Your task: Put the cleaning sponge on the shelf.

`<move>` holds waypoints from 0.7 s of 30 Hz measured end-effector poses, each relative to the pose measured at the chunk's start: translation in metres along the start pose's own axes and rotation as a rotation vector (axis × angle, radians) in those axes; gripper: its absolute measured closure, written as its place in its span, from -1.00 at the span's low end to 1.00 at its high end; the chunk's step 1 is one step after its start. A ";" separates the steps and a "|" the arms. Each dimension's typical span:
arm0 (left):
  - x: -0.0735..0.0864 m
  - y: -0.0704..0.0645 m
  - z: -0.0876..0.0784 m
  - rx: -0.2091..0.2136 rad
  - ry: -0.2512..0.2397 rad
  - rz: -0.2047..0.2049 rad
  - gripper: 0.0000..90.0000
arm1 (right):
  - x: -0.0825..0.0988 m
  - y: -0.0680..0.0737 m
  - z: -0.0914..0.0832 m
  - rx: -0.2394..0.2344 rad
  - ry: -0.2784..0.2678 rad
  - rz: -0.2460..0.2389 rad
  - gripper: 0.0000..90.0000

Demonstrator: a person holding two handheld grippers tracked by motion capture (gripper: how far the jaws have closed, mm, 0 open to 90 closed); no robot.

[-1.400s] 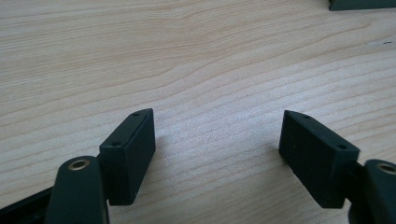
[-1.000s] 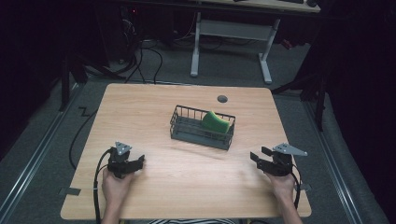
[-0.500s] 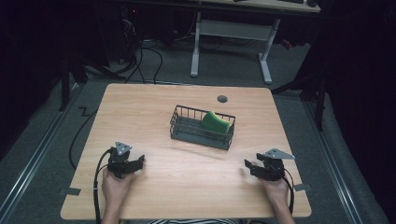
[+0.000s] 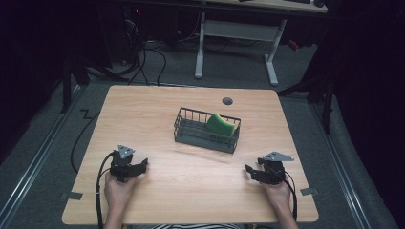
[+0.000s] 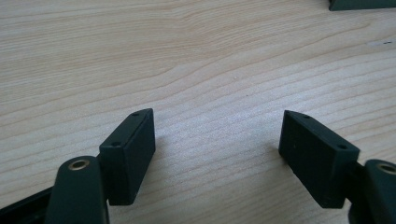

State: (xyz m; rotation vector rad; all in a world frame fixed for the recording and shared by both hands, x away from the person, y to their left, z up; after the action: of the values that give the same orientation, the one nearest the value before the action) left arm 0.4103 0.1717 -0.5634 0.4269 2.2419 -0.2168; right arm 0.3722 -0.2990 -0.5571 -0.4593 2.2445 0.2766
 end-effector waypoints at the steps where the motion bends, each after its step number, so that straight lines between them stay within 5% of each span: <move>1: 0.000 0.000 0.000 0.000 0.000 0.000 -0.39 | 0.000 0.001 0.001 0.009 0.008 -0.009 -0.23; 6: 0.000 0.000 0.000 -0.001 0.000 0.000 -0.39 | 0.000 0.005 0.002 0.033 0.022 -0.057 -0.30; 21: 0.000 0.001 0.000 -0.002 -0.003 -0.005 -0.34 | 0.001 0.011 0.002 0.032 0.023 -0.063 -0.34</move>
State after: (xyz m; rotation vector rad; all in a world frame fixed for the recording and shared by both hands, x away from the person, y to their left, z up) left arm 0.4105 0.1723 -0.5633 0.4199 2.2398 -0.2172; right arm 0.3684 -0.2888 -0.5587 -0.5171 2.2492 0.2031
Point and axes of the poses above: each handheld gripper's, and its own axes: z roughly forward along the jaws, x roughly out of its underside, y roughly to its left, the point moved 4 cm from there along z, roughly forward along the jaws, and after that the axes turned 2 degrees about -y, right-handed, at the moved point
